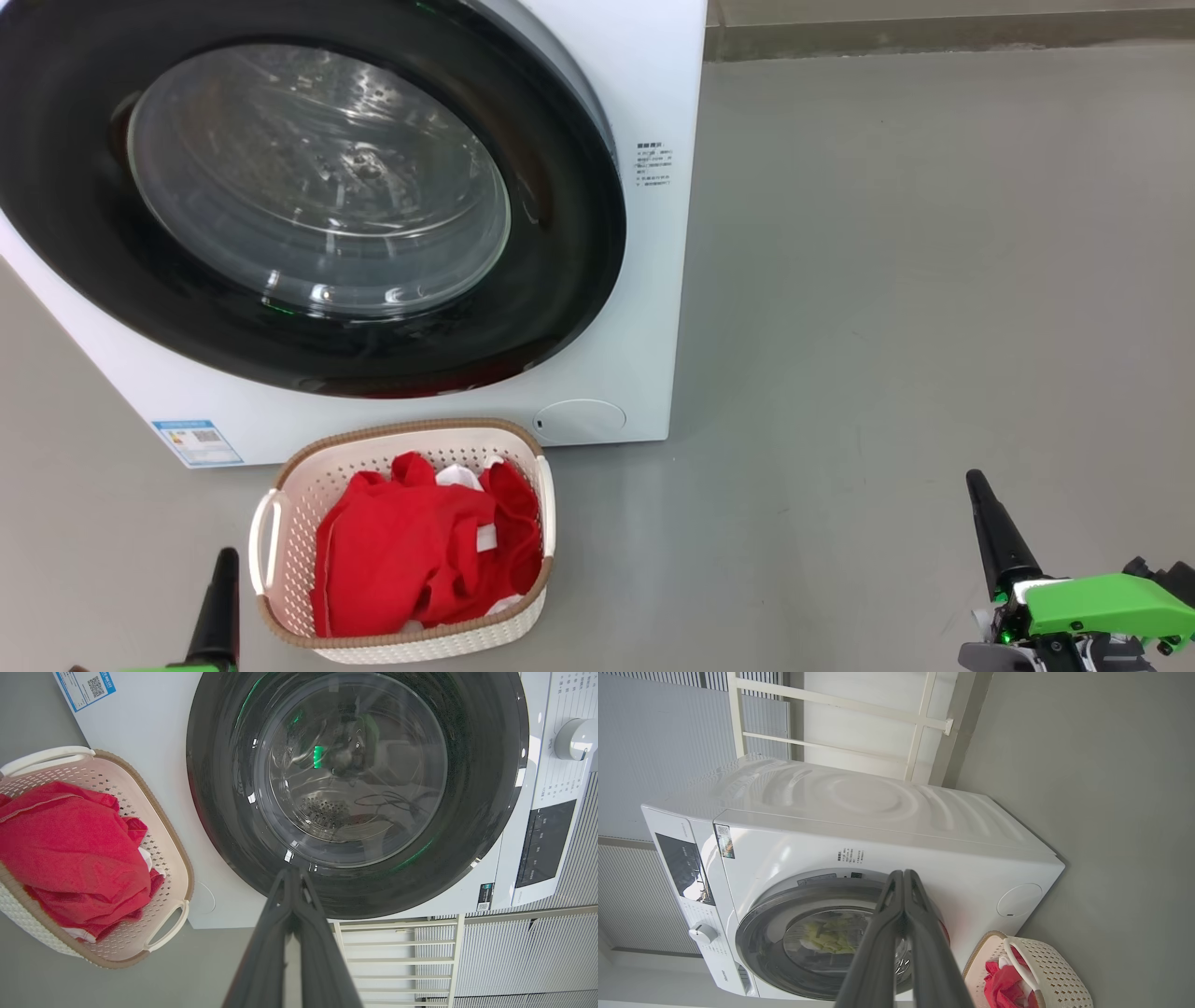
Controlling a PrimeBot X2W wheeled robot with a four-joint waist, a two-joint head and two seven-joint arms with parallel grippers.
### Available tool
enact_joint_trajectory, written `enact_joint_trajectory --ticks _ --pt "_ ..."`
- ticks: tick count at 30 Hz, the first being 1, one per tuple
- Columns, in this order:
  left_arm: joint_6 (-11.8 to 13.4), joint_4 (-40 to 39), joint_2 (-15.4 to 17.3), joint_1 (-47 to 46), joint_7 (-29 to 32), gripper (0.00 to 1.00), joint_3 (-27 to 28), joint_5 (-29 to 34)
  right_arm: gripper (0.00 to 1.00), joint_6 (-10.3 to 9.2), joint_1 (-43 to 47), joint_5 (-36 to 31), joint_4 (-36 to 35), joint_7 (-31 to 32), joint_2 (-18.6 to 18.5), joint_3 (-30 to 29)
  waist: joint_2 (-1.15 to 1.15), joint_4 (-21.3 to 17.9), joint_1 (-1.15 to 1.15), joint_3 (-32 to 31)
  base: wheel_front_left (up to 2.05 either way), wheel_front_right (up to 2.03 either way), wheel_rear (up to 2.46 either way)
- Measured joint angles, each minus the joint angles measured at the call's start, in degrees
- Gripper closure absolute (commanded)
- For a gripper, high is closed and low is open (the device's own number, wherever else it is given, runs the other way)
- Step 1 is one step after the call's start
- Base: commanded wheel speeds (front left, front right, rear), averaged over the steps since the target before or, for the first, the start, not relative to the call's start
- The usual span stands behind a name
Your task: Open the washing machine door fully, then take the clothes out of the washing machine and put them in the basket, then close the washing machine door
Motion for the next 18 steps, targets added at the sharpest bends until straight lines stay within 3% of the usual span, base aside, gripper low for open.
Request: enact_joint_trajectory --ticks 18 --pt "0.0 0.0 0.0 -1.7 2.3 1.00 0.0 -9.1 1.00 0.00 0.0 8.4 -1.5 2.1 0.8 -1.4 0.00 0.4 0.00 -0.4 0.00 0.00 0.00"
